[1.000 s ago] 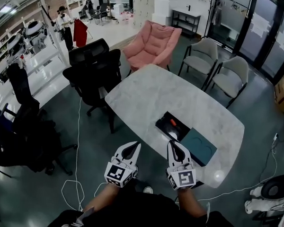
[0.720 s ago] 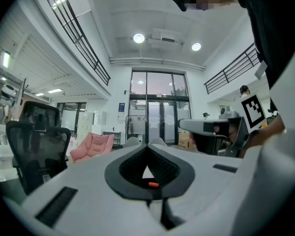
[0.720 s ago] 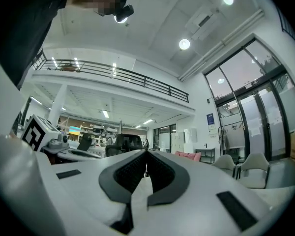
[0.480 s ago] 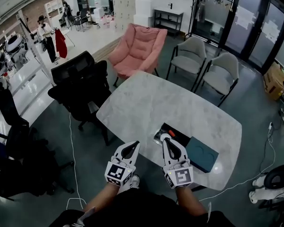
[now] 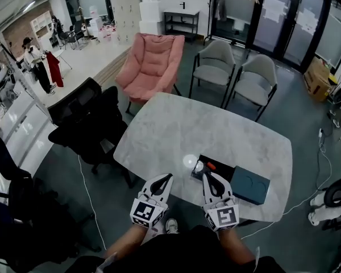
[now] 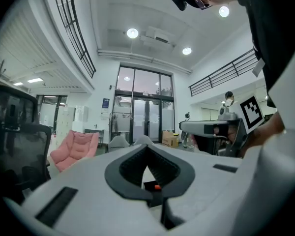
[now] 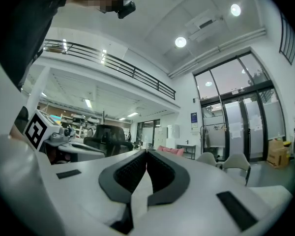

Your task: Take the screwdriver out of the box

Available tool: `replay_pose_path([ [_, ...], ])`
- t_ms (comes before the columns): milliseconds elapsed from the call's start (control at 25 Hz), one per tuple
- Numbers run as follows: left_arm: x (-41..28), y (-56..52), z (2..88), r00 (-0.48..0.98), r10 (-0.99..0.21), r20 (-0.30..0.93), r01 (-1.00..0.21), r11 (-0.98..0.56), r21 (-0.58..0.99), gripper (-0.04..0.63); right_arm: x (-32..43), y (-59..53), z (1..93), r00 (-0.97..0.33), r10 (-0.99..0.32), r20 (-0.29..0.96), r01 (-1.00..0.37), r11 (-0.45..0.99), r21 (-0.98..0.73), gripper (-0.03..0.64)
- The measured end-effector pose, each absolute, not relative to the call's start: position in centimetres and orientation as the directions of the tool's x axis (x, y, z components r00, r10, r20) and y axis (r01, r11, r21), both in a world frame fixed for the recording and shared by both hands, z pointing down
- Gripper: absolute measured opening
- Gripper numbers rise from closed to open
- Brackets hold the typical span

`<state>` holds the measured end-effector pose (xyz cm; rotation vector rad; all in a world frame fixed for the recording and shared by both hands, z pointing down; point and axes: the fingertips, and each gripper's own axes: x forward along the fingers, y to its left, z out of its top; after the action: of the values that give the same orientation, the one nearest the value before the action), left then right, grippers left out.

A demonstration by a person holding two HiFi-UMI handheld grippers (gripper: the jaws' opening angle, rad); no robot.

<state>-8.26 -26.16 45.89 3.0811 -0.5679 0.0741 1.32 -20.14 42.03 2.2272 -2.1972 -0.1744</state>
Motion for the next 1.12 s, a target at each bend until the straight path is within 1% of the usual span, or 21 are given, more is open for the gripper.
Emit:
replay_pose_path([
  [240,-5.7,-27.7,46.6,0.961,-0.272,0.046,-0.273,-0.962,0.0,0.004,4.0,-20.2,43.7,0.115,-0.993,-0.03,-0.991,-0.116,0.07,0.025],
  [480,-1.8,-27.8,45.9,0.982,-0.186,0.021,-0.187,-0.982,0.021,0.005,7.0,-20.1,44.7,0.171,-0.985,-0.011,-0.983,-0.171,0.06,0.025],
  [680,1.7,-28.0,46.4,0.987,-0.157,0.035,-0.157,-0.988,0.007,0.005,9.9,-20.0,44.9,0.189,-0.982,-0.026,-0.981,-0.19,0.042,0.025],
  [1120,8.9,-27.8,47.4,0.99,-0.127,0.056,-0.128,-0.992,0.006,0.005,16.5,-20.0,45.6,0.165,-0.986,-0.037,-0.985,-0.166,0.044,0.025],
])
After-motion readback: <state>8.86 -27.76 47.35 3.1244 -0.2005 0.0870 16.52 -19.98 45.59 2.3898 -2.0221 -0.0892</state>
